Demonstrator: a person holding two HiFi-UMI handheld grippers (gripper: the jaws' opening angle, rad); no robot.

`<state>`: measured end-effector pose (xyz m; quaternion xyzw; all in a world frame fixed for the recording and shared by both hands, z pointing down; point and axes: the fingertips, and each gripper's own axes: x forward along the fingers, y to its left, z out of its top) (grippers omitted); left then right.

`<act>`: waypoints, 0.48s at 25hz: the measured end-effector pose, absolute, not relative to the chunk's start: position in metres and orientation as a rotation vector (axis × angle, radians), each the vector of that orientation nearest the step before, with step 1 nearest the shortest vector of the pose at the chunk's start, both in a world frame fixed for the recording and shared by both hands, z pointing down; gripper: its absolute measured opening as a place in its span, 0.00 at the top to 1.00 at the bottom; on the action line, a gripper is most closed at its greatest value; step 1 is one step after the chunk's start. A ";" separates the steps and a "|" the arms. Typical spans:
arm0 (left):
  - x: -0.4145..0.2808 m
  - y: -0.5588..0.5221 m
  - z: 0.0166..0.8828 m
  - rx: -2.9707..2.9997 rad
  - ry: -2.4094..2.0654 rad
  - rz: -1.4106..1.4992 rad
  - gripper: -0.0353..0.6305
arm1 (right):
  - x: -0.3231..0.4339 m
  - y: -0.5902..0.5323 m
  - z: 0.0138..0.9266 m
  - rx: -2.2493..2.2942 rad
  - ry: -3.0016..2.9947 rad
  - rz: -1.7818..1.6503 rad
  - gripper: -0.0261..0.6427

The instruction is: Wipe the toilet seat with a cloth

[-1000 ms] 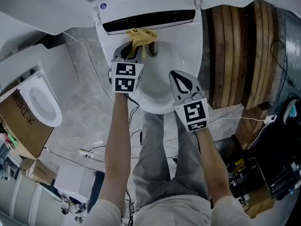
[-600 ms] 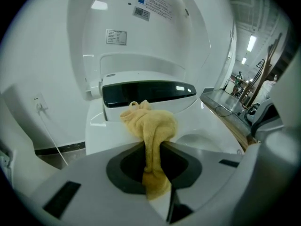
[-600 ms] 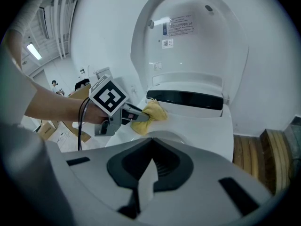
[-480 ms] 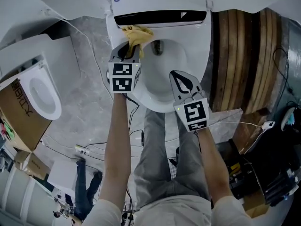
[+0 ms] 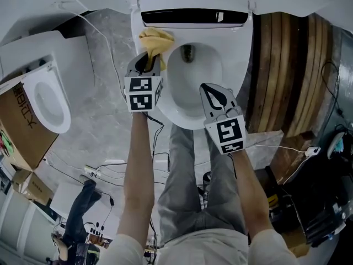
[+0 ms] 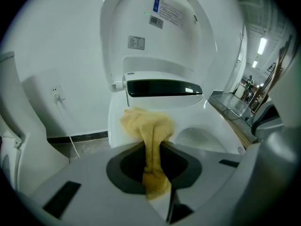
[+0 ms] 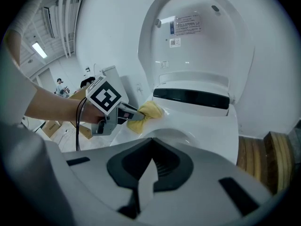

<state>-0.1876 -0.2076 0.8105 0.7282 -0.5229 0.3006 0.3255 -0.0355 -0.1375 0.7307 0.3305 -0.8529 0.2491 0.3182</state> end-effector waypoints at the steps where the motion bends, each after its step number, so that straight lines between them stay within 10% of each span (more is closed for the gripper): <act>1: -0.189 -0.204 0.810 1.902 -1.376 0.789 0.82 | -0.035 -0.136 0.730 0.866 -2.245 0.654 0.95; 12: -0.196 -0.161 0.813 1.830 -1.404 0.813 0.82 | -0.026 -0.121 0.722 0.843 -2.262 0.632 0.95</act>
